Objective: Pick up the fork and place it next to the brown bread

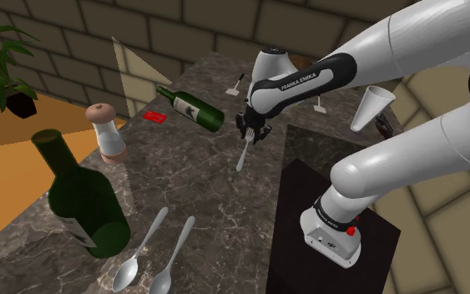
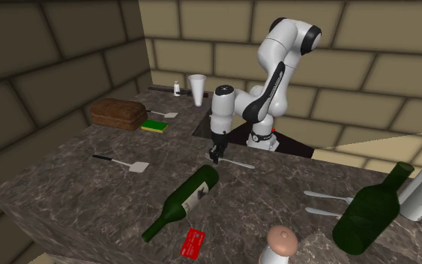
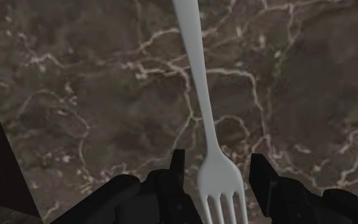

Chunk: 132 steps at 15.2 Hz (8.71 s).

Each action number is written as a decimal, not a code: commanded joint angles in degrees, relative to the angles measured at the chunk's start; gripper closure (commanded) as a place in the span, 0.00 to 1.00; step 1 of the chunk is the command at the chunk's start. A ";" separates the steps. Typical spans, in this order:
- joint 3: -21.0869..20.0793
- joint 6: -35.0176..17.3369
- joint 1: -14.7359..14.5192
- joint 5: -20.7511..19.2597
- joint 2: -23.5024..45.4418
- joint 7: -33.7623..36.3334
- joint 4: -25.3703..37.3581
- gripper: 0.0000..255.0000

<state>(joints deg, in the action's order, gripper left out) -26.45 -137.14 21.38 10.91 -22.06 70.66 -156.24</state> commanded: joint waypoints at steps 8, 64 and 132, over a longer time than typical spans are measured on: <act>-0.05 -0.37 -0.02 0.04 0.17 0.01 -0.07 1.00; 17.15 29.38 9.49 -10.52 11.27 -17.36 40.12 1.00; 23.74 18.43 17.16 -13.55 57.65 -30.71 75.64 0.00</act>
<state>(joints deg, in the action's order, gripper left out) -2.72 -118.72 38.53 -2.64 35.56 39.95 -80.62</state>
